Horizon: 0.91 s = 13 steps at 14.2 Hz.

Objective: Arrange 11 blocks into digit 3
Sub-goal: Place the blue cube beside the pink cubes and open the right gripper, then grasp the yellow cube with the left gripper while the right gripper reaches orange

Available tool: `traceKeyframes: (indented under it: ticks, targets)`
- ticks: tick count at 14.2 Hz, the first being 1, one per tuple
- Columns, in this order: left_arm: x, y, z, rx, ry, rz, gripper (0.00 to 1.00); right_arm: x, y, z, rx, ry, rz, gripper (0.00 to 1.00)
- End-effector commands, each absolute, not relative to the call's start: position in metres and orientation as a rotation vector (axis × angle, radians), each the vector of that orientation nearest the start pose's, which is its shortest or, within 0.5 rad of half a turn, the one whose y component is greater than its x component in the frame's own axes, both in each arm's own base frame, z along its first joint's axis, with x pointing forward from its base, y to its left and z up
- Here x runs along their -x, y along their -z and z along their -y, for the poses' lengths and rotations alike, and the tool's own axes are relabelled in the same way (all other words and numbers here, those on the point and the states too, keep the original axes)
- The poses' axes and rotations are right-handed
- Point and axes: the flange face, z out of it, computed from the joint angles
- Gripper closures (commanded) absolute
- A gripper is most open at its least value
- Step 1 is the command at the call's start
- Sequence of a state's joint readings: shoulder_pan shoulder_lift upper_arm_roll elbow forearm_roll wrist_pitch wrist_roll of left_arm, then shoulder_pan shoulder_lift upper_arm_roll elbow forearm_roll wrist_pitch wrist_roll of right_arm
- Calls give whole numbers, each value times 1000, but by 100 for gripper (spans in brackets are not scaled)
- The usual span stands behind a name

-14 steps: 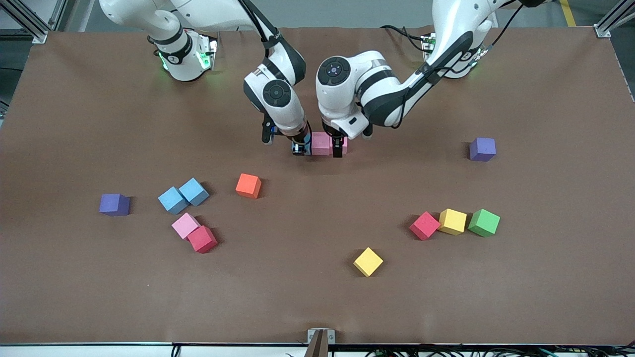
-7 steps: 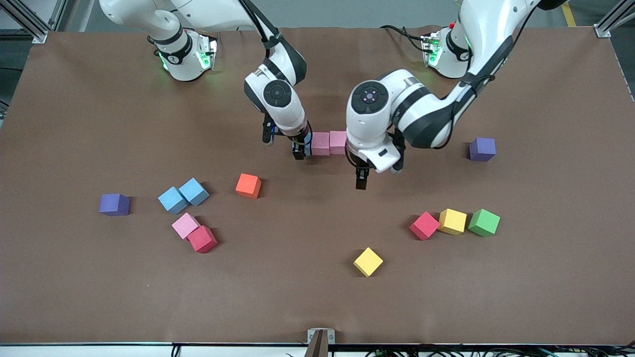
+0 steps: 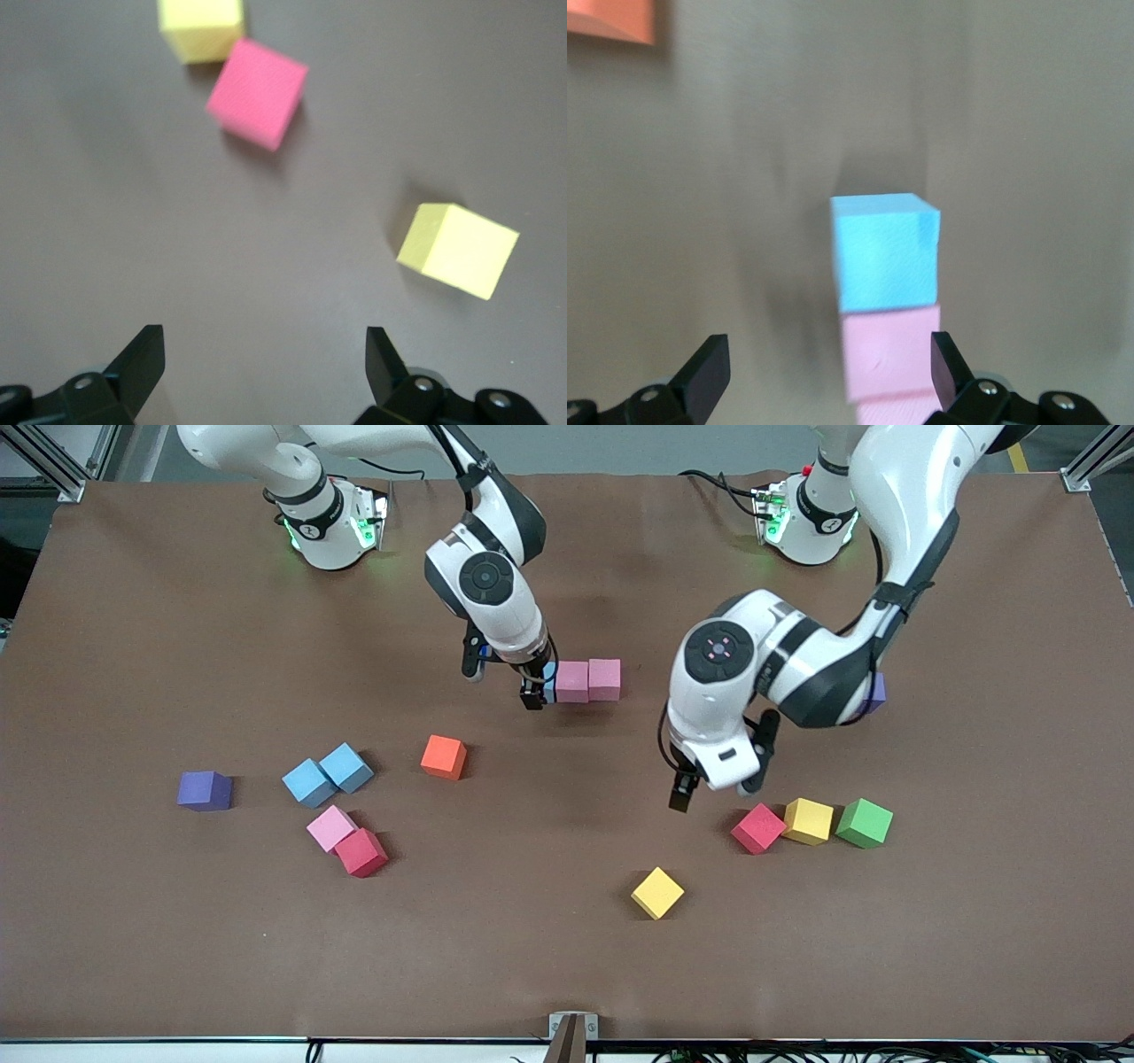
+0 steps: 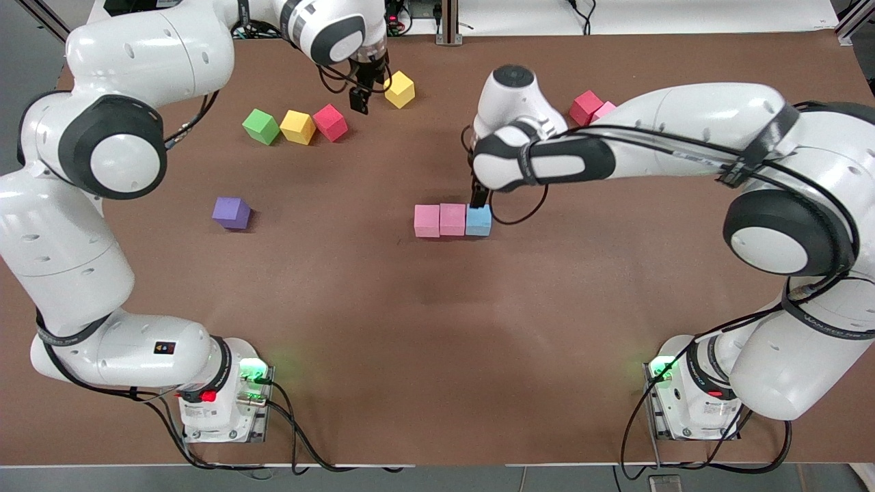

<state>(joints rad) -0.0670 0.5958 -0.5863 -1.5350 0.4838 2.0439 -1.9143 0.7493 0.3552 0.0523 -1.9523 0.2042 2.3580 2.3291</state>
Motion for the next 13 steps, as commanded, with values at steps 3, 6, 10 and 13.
traceKeyframes:
  ticks: [3, 6, 10, 13]
  targets:
    - [-672, -332, 329, 2870, 152, 1353, 0, -513, -358, -373, 1998, -143, -2250, 0]
    - [-706, -305, 317, 2975, 217, 1242, 0, -556, -357, -309, 2330, 105, -1946, 0]
    - [-730, -274, 320, 3088, 304, 1338, 0, -578, -345, -262, 2544, 106, -1701, 0]
    - [-733, -258, 326, 3138, 337, 1362, 0, -573, -333, -258, 2763, 90, -1391, 0]
